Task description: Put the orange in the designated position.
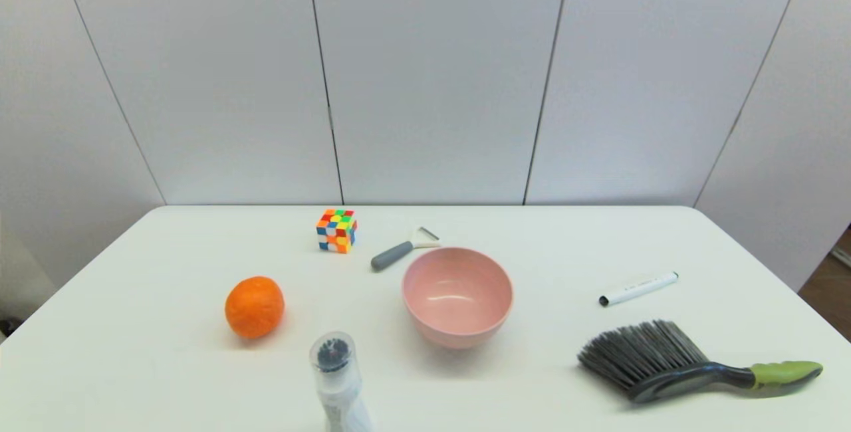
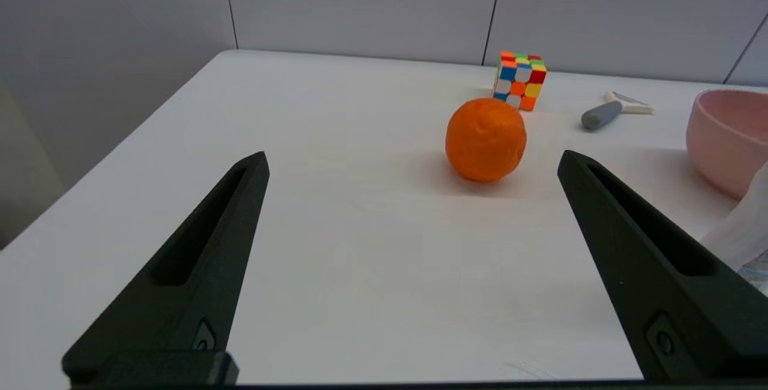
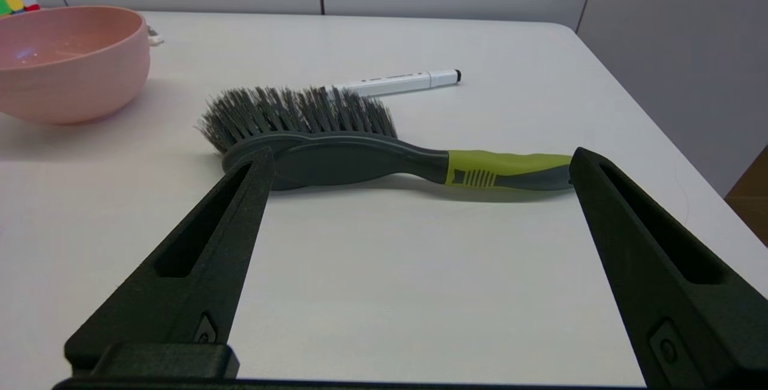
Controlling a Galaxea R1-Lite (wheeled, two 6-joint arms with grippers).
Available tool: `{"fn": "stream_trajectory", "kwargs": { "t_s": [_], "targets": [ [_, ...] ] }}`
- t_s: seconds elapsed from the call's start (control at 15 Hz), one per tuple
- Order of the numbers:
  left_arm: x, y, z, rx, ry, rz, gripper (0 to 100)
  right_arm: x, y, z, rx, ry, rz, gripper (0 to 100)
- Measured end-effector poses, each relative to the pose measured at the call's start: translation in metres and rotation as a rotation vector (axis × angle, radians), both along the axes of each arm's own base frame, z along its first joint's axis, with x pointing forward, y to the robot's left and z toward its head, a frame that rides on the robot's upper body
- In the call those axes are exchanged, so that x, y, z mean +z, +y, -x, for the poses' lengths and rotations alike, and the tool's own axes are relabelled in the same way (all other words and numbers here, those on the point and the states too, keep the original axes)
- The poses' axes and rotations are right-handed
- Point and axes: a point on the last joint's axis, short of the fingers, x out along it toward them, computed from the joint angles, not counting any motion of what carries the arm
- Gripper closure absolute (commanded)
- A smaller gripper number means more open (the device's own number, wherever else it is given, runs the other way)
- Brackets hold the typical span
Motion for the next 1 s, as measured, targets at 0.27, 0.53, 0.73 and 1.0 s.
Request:
{"fn": "stream_trajectory", "kwargs": {
  "t_s": [0.27,0.53,0.73,1.0],
  "targets": [
    [0.019,0.000,0.003,-0.001,-0.024,-0.001,0,0.000,0.000,0.000,0.000,0.000,0.001,0],
    [0.038,0.000,0.009,-0.001,-0.042,-0.009,0,0.000,0.000,0.000,0.000,0.000,0.001,0],
    [0.054,0.000,0.011,-0.009,-0.070,-0.033,0,0.000,0.000,0.000,0.000,0.000,0.000,0],
    [0.097,-0.001,0.005,-0.056,-0.085,-0.057,0,0.000,0.000,0.000,0.000,0.000,0.000,0]
  ]
}}
